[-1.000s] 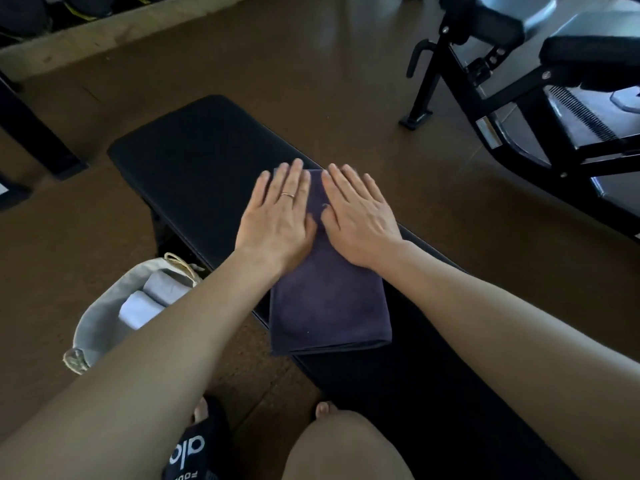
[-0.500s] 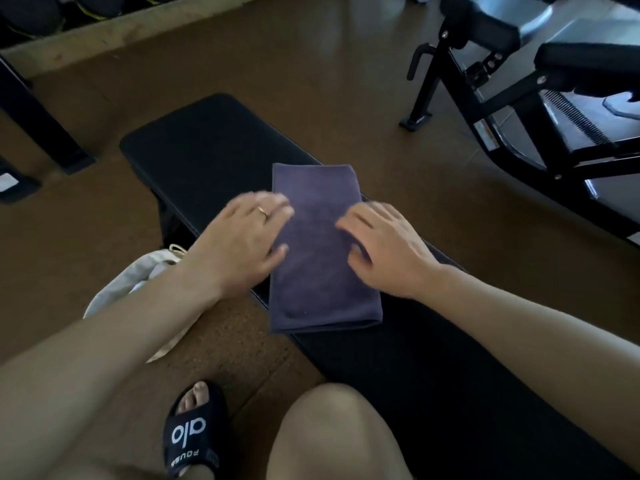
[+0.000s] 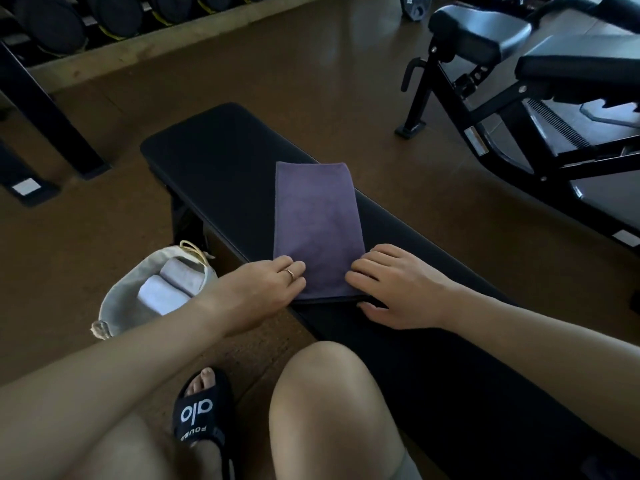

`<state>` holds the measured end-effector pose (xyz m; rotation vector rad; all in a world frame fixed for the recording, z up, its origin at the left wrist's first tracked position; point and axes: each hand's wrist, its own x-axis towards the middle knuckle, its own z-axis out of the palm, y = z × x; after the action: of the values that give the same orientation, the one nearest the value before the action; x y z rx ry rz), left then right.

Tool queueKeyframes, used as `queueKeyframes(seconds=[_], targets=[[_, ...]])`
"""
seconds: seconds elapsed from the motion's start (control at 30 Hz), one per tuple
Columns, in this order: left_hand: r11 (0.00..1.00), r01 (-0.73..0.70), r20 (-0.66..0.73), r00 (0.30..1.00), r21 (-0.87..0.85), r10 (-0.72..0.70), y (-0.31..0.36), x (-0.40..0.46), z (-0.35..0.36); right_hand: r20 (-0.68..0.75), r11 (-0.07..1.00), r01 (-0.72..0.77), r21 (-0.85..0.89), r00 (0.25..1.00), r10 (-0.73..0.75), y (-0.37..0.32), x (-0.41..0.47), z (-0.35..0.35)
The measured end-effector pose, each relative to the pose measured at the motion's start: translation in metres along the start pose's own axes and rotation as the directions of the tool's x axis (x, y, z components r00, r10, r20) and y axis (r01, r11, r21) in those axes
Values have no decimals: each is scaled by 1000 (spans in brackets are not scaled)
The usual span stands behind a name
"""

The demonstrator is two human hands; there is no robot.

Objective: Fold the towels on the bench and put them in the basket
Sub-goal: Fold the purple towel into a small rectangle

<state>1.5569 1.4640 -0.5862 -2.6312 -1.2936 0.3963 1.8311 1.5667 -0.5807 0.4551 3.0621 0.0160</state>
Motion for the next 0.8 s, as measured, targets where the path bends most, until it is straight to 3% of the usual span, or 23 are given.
queueKeyframes(seconds=[0.2, 0.3, 0.37, 0.47, 0.57, 0.67, 0.8], targets=[[988, 10, -96, 995, -154, -25, -7, -4, -9, -15, 1000, 12, -13, 1000, -12, -1, 4, -2], [951, 69, -112, 988, -302, -107, -9, -7, -11, 10, 1000, -8, -23, 1000, 8, -1, 6, -4], [867, 142, -82, 975, -477, -205, -14, -9, -11, -8, 999, -29, -15, 1000, 29, -1, 6, -2], [664, 218, -5, 948, -715, -317, -24, -11, -11, -103, 981, -125, 147, 985, 141, 0, 7, -1], [527, 268, 54, 921, -807, -386, -30, -12, -10, -117, 874, -274, 401, 931, 345, 2, 12, 0], [420, 318, 96, 878, -850, -470, -32, -8, -6, 7, 654, -403, 640, 854, 520, 5, 19, -1], [329, 390, 158, 818, -860, -553, -36, 0, -3, 153, 491, -523, 696, 777, 610, 12, 32, -5]])
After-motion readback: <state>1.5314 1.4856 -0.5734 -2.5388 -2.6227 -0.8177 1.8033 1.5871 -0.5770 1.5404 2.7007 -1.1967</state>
